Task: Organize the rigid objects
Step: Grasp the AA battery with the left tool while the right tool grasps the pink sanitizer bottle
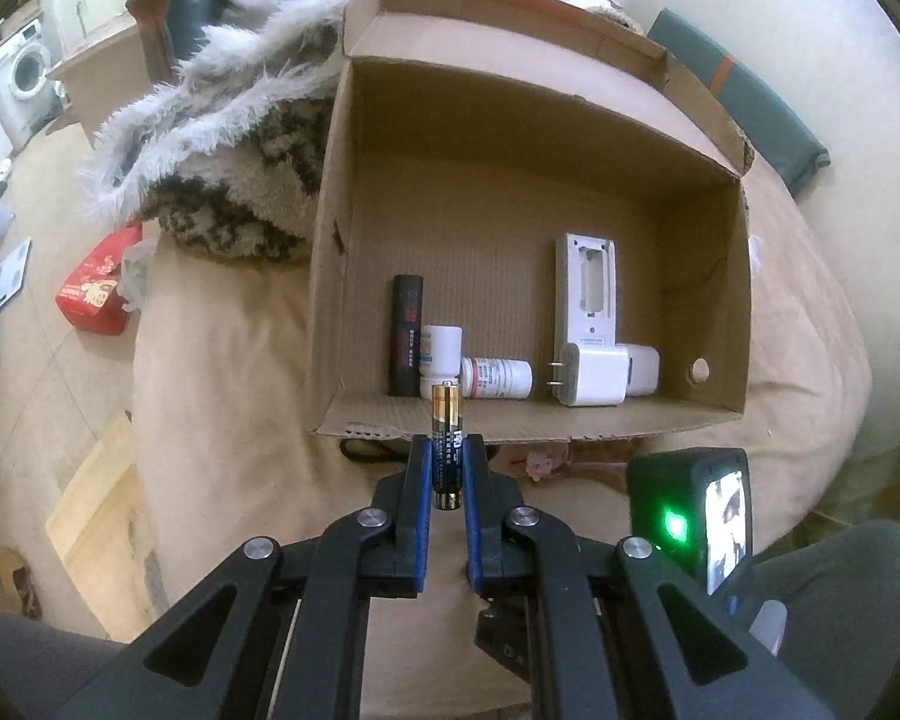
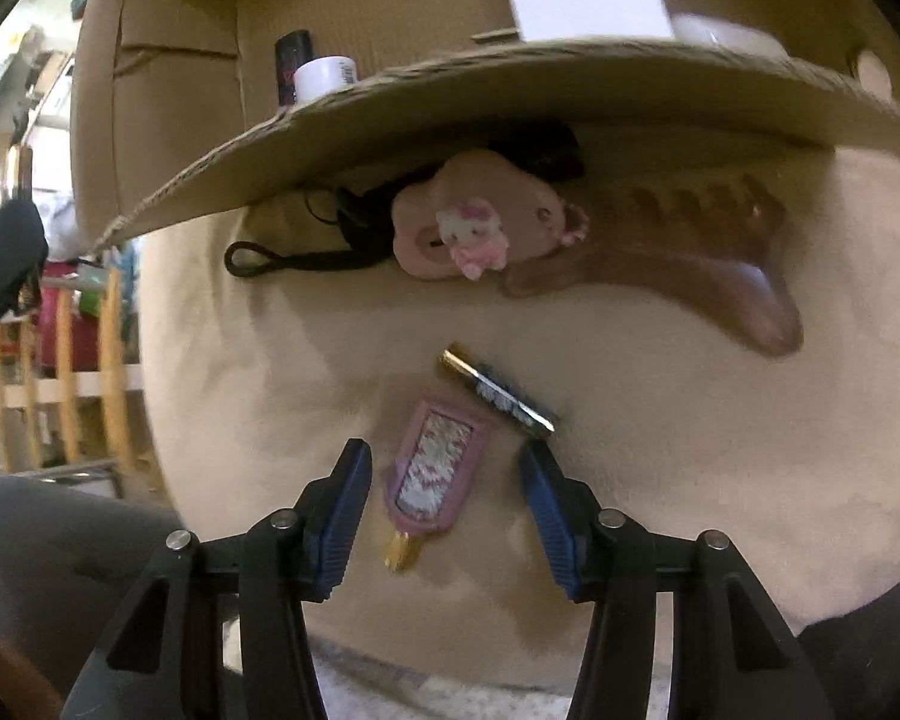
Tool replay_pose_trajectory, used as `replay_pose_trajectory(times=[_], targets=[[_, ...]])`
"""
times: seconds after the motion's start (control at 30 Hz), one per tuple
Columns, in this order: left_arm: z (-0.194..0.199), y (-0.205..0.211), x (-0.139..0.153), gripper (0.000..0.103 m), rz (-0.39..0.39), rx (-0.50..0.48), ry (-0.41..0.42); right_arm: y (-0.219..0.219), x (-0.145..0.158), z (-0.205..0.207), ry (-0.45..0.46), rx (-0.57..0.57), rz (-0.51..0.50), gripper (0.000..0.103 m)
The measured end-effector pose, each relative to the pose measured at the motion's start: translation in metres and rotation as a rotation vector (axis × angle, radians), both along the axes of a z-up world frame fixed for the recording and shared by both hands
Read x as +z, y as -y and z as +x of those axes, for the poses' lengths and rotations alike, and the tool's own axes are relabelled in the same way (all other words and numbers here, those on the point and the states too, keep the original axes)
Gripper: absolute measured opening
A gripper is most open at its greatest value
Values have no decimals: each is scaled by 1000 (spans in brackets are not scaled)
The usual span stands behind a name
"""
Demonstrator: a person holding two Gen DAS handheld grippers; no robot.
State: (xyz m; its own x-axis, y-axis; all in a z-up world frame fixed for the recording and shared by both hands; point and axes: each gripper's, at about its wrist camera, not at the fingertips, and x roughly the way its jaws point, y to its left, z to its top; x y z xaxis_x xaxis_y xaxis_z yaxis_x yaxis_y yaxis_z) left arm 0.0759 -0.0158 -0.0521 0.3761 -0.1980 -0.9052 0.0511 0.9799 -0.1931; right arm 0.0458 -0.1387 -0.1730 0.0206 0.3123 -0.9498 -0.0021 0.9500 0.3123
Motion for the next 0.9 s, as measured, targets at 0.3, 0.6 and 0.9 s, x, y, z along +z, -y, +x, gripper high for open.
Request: replay_pose_trajectory(times=[0.3,0.6,0.9], targets=[[-2,6,-1,9,-11,-30,-8,-3,21,-27,66,64,-46,27],[-7,8,13,9,38,-18,84,55,84,-43,252,-80,27,27],[-2,-4,46,9,60,38,205,90,170,-27,584,-113,-20,27]])
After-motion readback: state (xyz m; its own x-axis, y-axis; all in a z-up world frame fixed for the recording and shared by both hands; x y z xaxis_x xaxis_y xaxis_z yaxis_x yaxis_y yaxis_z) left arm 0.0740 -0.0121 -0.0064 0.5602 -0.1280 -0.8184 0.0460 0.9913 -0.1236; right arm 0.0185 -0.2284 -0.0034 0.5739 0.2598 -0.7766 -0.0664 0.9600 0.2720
